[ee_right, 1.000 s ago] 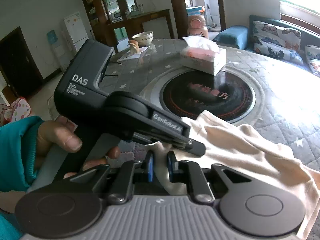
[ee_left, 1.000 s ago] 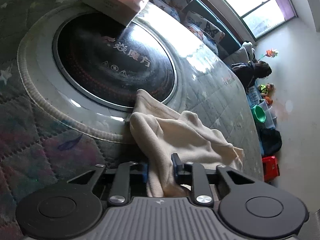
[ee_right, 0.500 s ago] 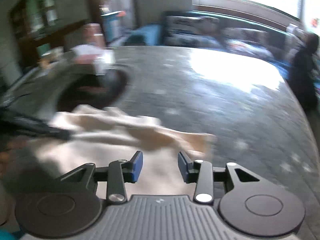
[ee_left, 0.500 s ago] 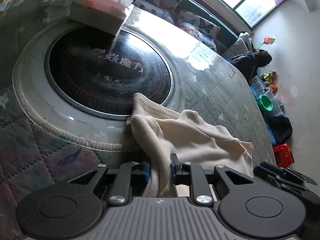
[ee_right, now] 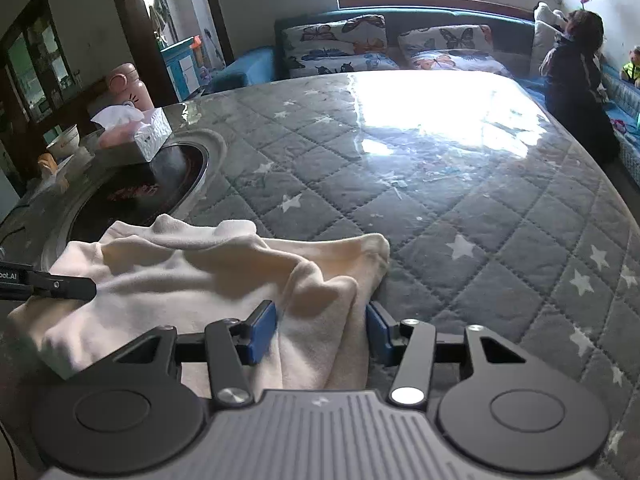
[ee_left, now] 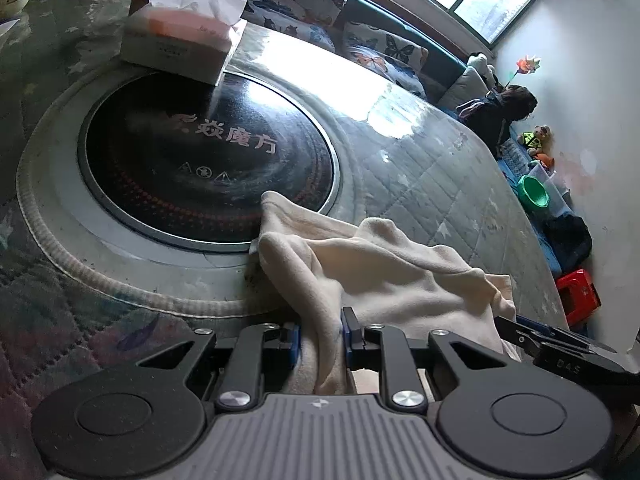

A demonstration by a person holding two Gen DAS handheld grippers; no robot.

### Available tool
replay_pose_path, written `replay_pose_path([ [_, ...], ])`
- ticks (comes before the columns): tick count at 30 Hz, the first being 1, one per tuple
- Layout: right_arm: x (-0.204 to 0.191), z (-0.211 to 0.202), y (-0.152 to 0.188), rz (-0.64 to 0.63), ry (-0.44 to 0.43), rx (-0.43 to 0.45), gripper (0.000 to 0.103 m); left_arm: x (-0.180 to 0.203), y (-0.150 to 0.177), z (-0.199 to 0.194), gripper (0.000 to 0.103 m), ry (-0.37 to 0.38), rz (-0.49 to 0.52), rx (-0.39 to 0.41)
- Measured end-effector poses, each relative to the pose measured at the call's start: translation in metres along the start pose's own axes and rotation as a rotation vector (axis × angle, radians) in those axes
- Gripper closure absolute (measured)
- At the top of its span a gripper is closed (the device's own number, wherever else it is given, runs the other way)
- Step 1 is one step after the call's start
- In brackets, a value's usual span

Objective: Fold clothes

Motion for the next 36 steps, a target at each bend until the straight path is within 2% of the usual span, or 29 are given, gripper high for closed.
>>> replay_pose_path([
  [3,-0.004,-0.001,-0.001,0.012,-0.016,-0.008,0.075,0.000,0.000,0.000,0.082,0.005,0.006,0.000],
  [7,-0.005,-0.001,-0.002,0.020,0.010,-0.010,0.074,0.000,0.000,0.000,0.082,0.014,0.015,0.003],
  [9,-0.004,-0.001,-0.002,0.024,0.029,-0.011,0.061,-0.001,0.000,0.000,0.082,0.024,0.011,0.004],
  [11,-0.004,0.000,-0.001,0.029,0.037,-0.013,0.061,-0.002,0.000,-0.001,0.082,0.032,0.011,0.005],
  [13,-0.007,0.001,0.000,0.032,0.032,-0.014,0.063,-0.003,0.000,-0.001,0.082,0.036,0.014,0.005],
  [15,-0.011,0.001,0.000,0.037,0.019,-0.016,0.077,-0.002,0.000,-0.001,0.082,0.035,0.021,0.006],
  [19,-0.017,-0.002,-0.002,0.021,0.030,-0.006,0.090,-0.001,0.001,-0.002,0.082,0.033,0.036,0.005],
  [27,-0.020,-0.022,-0.013,0.010,0.027,0.071,0.092,0.009,-0.005,-0.005,0.083,0.010,0.078,0.013],
  [36,-0.011,-0.044,-0.037,-0.024,0.021,0.130,0.092,0.043,-0.022,-0.001,0.085,-0.004,0.153,0.016],
])
Point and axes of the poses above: each gripper's, at about its wrist camera, not at the fingertips, and z roughly the way its jaws point, x to its right, y to its underside, the point moved 9 cm from there along z, roughly the way its jaws point, and after that the axes turned 1 degree about y, right-handed, at the moved point
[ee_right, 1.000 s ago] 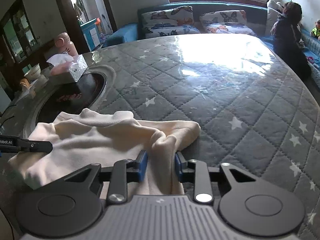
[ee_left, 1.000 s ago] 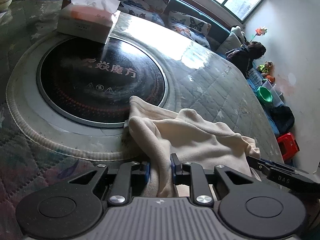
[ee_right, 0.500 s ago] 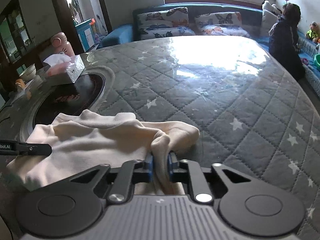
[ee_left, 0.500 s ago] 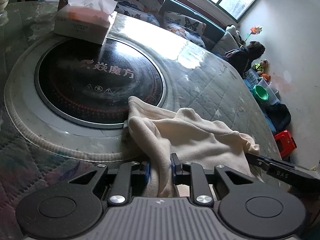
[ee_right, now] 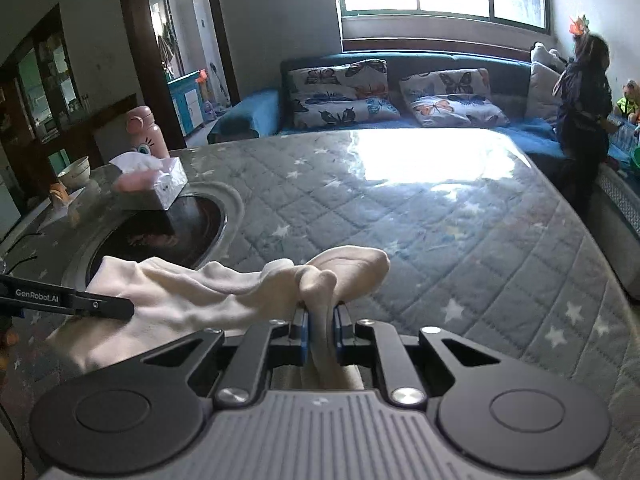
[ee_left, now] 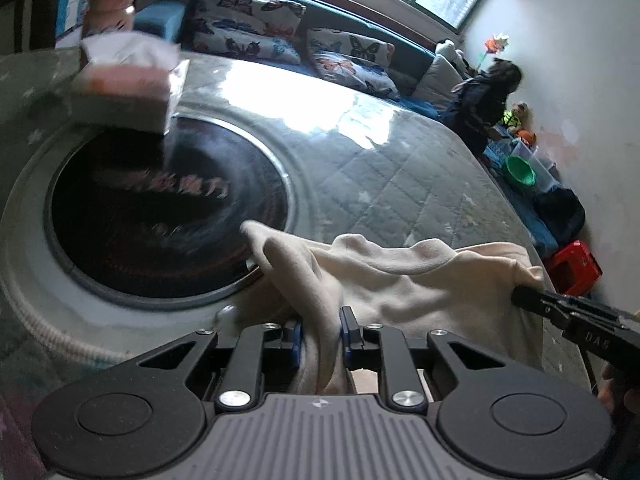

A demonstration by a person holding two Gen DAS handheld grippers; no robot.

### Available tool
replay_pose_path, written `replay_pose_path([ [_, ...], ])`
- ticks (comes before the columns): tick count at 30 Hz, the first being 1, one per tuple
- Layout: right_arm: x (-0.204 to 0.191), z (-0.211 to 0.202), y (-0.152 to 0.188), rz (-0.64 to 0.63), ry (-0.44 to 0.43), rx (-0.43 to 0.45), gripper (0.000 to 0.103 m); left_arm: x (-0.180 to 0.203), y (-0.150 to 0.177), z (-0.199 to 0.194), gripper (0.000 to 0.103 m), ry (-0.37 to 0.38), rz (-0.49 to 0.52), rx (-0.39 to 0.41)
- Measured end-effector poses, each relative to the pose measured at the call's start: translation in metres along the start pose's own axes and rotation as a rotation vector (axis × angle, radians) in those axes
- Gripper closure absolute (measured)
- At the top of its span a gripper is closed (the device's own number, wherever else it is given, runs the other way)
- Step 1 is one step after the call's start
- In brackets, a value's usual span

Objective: Fold clothes

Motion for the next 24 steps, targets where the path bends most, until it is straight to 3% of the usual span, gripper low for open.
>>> replay_pose_path([
  [7,0.039,-0.007,-0.024,0.017,0.048,0.043,0.092,0.041,-0.030,0.017,0.093,0.000,0.052,0.024],
  [11,0.064,0.000,-0.025,0.025,0.077,0.026,0.092,0.049,-0.037,0.026,0.093,0.019,0.025,0.047],
  [13,0.072,0.006,-0.020,0.029,0.082,0.006,0.092,0.045,-0.035,0.026,0.088,0.011,0.005,0.048],
  [17,0.082,0.021,-0.004,0.030,0.101,-0.033,0.091,0.032,-0.028,0.024,0.063,0.002,-0.040,0.055],
  [20,0.081,0.018,0.002,-0.017,0.171,-0.025,0.082,0.017,-0.020,0.025,0.061,-0.023,-0.056,0.038],
  [22,0.068,0.011,0.003,-0.063,0.161,-0.014,0.082,0.008,-0.017,0.025,0.055,-0.036,-0.076,0.032],
  [24,0.047,0.002,0.002,-0.129,0.125,-0.007,0.075,0.003,-0.016,0.024,0.050,-0.042,-0.087,0.033],
])
Point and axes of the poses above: each gripper's, at about its wrist camera, not at the fingertips, and z roughly the way its jaws point, x to its right, y to its underside, the point moved 9 cm from there along z, roughly the way its jaws point, and after that the axes turned 1 degree about y, right-handed, at the moved point
